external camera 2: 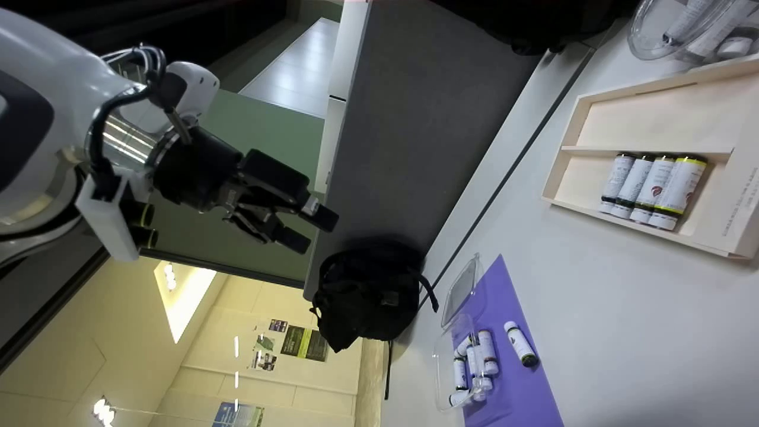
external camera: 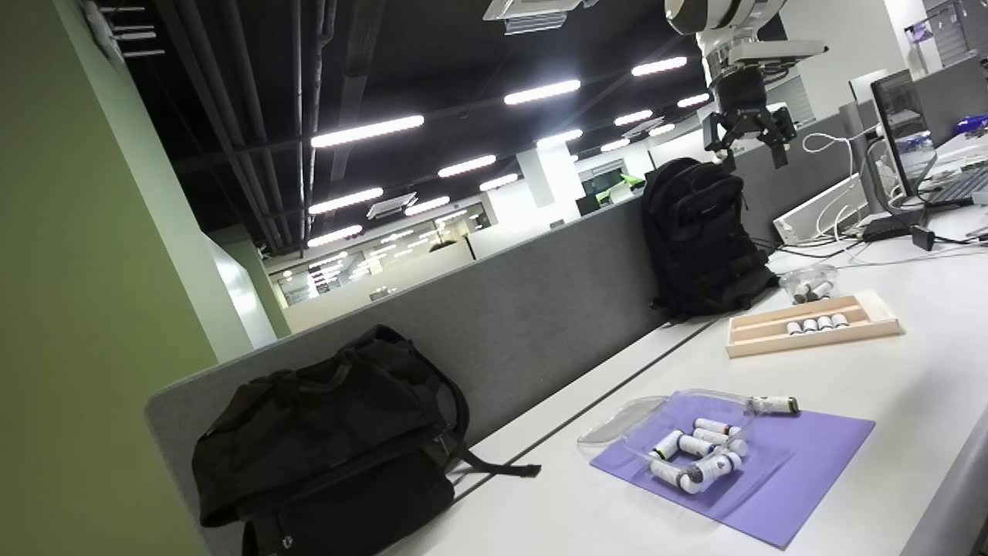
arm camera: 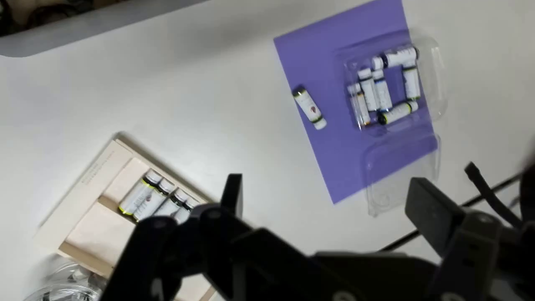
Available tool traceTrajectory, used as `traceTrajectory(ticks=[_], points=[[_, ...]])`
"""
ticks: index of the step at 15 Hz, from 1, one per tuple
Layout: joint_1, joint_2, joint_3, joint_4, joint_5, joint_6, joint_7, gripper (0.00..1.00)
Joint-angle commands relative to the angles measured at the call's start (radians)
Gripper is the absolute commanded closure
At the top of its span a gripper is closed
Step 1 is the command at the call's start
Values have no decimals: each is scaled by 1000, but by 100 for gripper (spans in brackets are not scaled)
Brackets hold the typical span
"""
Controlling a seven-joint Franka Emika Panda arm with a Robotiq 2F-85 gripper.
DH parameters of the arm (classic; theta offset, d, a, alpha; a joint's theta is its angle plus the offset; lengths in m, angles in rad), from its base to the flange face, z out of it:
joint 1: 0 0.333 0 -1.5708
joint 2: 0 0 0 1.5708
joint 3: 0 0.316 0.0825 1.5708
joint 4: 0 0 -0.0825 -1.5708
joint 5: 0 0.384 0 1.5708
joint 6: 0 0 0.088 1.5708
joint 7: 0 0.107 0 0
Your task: Remove one of the bottles from the tray and place it in the container
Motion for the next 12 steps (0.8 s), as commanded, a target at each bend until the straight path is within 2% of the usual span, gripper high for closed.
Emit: traceTrajectory(ticks=[1, 7, 12], points=[[-32, 81, 7, 67, 151, 78, 66, 0], [-80, 275, 12, 135, 352, 385, 108, 0], [-120, 424, 14, 174, 376, 632, 212, 0]])
